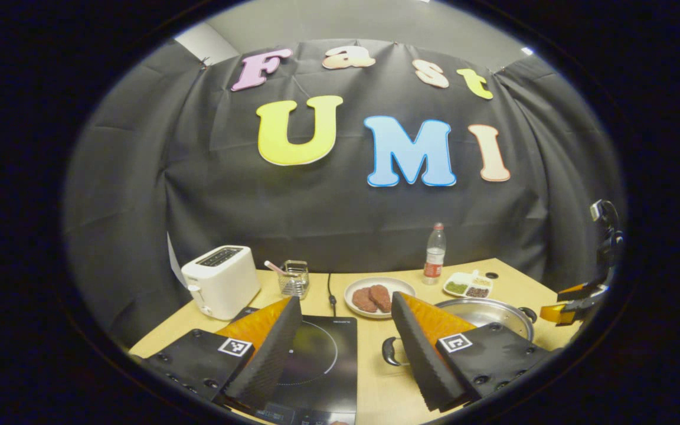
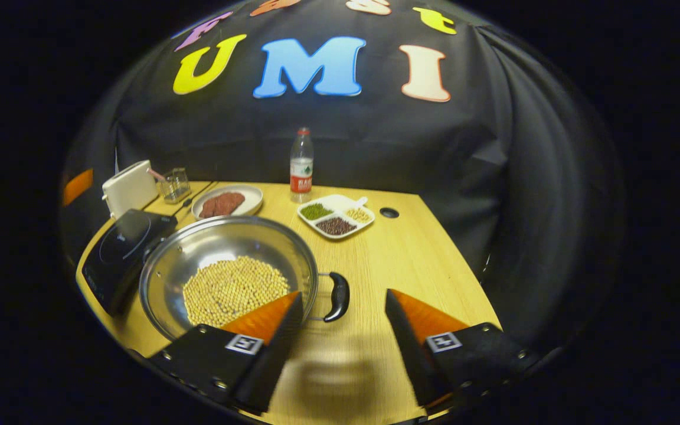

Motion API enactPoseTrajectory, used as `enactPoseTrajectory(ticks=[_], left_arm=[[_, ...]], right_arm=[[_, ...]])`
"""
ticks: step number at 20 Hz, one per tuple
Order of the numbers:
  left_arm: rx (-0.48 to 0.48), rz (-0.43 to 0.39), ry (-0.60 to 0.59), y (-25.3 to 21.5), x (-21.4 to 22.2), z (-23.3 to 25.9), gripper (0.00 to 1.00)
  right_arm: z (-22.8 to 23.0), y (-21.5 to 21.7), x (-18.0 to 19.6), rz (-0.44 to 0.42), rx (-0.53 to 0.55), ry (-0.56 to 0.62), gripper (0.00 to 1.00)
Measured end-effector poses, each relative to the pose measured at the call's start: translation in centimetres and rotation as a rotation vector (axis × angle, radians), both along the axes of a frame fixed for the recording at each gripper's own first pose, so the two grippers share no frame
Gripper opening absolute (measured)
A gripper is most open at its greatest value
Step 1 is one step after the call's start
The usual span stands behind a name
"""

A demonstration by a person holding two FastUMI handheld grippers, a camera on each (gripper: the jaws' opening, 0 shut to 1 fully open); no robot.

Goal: First push the handle of the pot to place it horizontally, then grasp the pot with both hands and set it on the induction cooktop.

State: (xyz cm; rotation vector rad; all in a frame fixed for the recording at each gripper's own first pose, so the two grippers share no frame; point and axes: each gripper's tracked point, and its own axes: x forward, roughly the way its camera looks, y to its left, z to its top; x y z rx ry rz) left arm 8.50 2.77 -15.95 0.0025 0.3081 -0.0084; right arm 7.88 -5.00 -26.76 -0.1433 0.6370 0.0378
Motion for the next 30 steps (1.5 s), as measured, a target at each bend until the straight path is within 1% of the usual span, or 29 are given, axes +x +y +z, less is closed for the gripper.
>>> enactPoseTrajectory(ticks=[1, 3, 4, 6, 10, 13, 20, 24, 25, 26, 28, 29, 30], left_arm=[[-0.006, -0.017, 0.010, -0.5, 0.4, -0.4, 0.99], [-0.022, -0.055, 0.040, -1.8, 1.1, -1.9, 0.99], [-0.029, -0.074, 0.060, -2.5, 1.5, -2.6, 1.00], [-0.037, -0.105, 0.088, -3.6, 2.3, -4.2, 0.99], [-0.035, -0.169, 0.169, -6.1, 3.4, -8.0, 0.99], [-0.045, -0.197, 0.237, -7.2, 4.0, -11.0, 1.00], [-0.086, -0.181, 0.387, -7.8, 4.2, -17.7, 0.99], [-0.117, -0.157, 0.459, -7.7, 4.0, -20.3, 1.00], [-0.123, -0.156, 0.449, -7.7, 4.3, -20.2, 0.98], [-0.121, -0.157, 0.454, -7.9, 4.1, -20.4, 0.97], [-0.122, -0.166, 0.459, -8.1, 4.4, -20.6, 0.88], [-0.124, -0.167, 0.459, -8.4, 4.4, -20.6, 0.87], [-0.124, -0.169, 0.464, -8.6, 4.4, -20.9, 0.87]], right_arm=[[1.3, 0.0, 0.2, -0.017, 0.013, -0.038, 0.99], [2.6, 0.3, 0.9, -0.037, 0.044, -0.086, 0.98], [3.0, 0.3, 1.2, -0.044, 0.053, -0.097, 0.98], [2.9, 0.6, 1.7, -0.051, 0.066, -0.100, 0.98], [1.4, 0.8, 1.9, -0.043, 0.044, -0.069, 0.98], [-0.1, 1.4, 1.8, -0.039, 0.041, -0.029, 0.98], [-3.4, 1.8, 2.3, -0.060, 0.034, 0.049, 0.98], [-5.8, 2.4, 2.5, -0.059, 0.032, 0.110, 0.98], [-6.5, 2.5, 2.5, -0.059, 0.029, 0.126, 0.98], [-7.1, 2.6, 2.6, -0.061, 0.026, 0.142, 0.98], [-8.1, 2.6, 2.6, -0.076, 0.023, 0.172, 0.90], [-8.4, 2.6, 2.8, -0.086, 0.023, 0.175, 0.86], [-8.7, 2.7, 2.8, -0.089, 0.029, 0.192, 0.86]])
